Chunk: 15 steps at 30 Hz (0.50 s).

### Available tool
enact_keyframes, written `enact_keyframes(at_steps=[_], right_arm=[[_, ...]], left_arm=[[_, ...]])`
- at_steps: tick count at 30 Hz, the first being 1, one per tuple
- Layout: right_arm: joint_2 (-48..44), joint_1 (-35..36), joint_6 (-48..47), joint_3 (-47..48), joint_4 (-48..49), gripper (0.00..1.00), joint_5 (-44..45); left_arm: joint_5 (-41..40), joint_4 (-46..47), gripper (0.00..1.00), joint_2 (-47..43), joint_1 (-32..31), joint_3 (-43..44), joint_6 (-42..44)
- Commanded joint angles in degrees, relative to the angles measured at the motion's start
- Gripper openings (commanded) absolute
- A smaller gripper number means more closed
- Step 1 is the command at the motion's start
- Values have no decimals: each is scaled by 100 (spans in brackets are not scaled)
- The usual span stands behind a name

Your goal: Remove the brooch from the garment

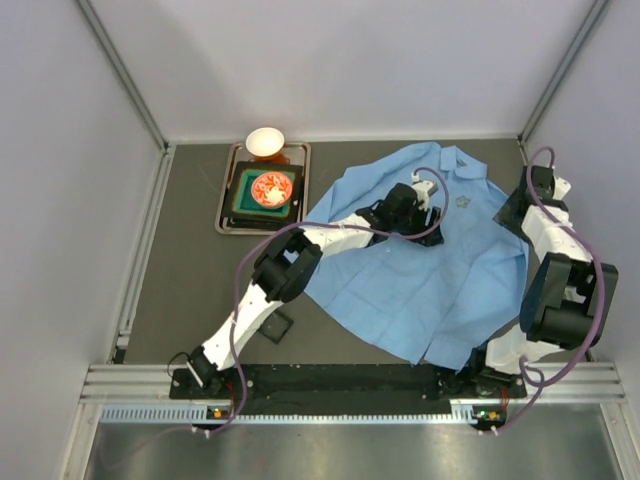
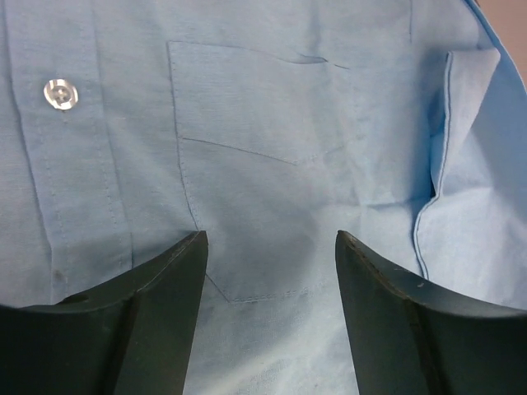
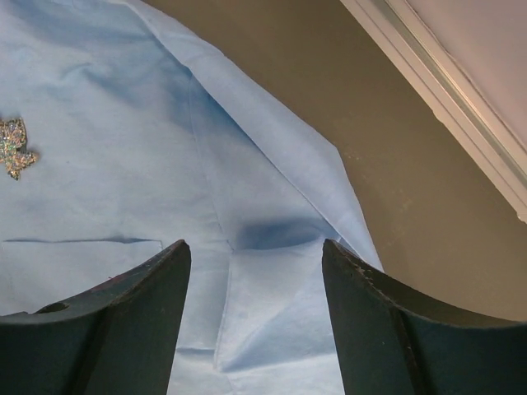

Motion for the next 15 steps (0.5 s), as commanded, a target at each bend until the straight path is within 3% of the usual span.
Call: enact_keyframes(at_steps=[1,10,15], right_arm=[[192,-140,-181,128,-42,65,317],[386,-202,-313,260,-16,66,-86],[702,-254,-454,365,-16,65,177]], left_arm=[[568,-71,70,-428,-45,51,481],[885,175,72,-542,-54,-11,569],[578,9,72,-569,-71,-2,648]])
